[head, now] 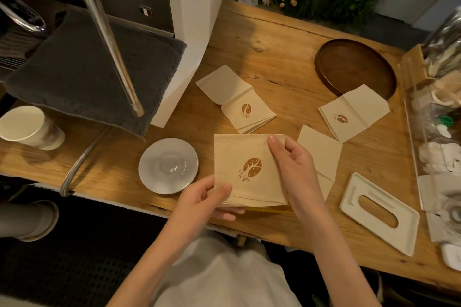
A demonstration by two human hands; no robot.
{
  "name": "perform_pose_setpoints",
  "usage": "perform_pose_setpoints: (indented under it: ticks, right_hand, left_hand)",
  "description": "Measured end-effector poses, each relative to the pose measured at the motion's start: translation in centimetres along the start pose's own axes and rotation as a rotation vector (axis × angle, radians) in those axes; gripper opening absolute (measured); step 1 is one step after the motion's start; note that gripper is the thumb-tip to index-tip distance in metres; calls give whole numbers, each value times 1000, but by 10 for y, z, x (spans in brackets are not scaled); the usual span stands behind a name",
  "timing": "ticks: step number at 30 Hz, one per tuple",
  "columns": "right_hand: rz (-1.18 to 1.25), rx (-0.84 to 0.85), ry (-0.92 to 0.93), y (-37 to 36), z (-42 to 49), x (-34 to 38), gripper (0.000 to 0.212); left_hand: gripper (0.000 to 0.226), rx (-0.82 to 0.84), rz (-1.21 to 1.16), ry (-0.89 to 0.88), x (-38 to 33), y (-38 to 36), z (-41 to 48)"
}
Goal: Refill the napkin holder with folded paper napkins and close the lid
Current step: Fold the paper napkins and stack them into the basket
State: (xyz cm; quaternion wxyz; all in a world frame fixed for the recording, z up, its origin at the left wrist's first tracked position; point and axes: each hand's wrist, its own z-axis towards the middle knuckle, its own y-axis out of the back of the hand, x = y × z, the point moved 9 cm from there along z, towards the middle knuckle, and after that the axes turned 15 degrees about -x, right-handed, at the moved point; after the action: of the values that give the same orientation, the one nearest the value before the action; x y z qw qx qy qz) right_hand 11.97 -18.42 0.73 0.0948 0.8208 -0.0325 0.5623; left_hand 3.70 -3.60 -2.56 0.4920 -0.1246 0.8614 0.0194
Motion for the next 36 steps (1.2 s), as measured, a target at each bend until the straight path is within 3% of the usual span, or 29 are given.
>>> perform_pose_setpoints:
  ticks: [4,11,18,26,31,36]
  right_hand:
    - [-129,53,-34,8,2,-10,21]
    - [-173,-61,12,40,6,-17,16]
    - [-219,-165,70,50,9,-18,14]
    - [-265,-209,88,53,11,-23,11]
    - [-350,-115,31,43,13,-34,12]
    - [-570,-127,139,32,14,-34,25]
  left_hand:
    - [28,11,-43,1,1,-2,1]
    - [54,36,-133,-49,-7,-11,4]
    - [22,89,132,-217,-9,-18,1]
    - [27,97,219,-242,-12,-22,-2]
    - [29,-59,578,-560,-30,-7,2]
    - [42,-79,920,-726,-23,-15,-5]
